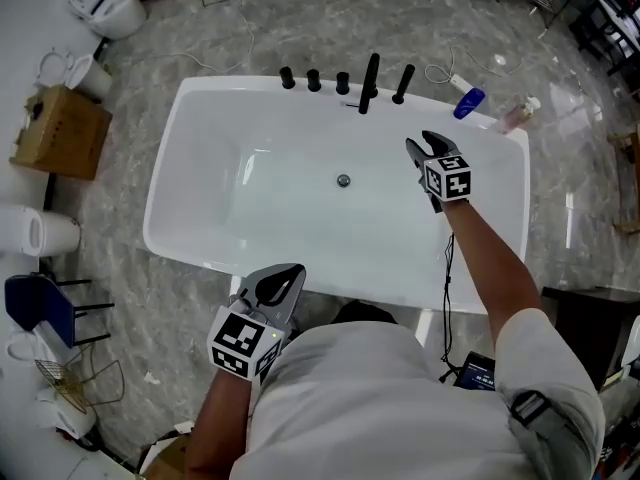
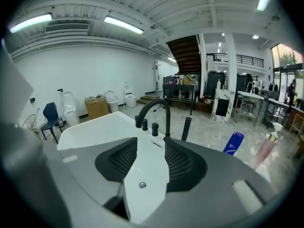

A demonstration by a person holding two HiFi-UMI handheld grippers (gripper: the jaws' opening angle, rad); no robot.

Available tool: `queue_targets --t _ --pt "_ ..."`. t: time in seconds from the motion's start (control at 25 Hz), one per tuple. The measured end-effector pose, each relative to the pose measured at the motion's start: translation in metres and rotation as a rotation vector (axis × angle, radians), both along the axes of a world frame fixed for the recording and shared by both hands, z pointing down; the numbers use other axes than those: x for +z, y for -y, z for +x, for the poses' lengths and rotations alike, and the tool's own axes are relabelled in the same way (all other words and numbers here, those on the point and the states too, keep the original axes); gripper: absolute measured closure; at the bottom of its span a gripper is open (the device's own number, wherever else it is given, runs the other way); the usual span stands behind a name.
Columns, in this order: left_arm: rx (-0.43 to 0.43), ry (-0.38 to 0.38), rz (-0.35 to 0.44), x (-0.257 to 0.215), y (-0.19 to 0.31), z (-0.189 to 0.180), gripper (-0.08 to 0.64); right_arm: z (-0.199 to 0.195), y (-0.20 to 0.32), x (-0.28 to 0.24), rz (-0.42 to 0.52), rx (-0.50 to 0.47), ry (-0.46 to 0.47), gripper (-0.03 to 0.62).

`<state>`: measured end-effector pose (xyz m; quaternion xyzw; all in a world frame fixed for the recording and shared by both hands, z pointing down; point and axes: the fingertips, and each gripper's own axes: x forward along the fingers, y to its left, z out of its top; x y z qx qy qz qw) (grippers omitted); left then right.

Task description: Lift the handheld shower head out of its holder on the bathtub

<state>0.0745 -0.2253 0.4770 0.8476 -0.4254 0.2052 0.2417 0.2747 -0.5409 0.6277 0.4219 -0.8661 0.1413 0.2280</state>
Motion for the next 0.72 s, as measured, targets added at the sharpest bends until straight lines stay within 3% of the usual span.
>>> queue_targets --t 0.36,0.72 --pt "-0.041 0.019 -0.065 0.026 0.029 0.001 0.554 0.006 0.101 0.038 -0.015 0.070 -0.003 0.390" --pt "-0.024 0.007 -0.130 0.063 0.056 0.011 0.554 0.012 0.180 0.089 -0.049 0.147 -0.002 0.371"
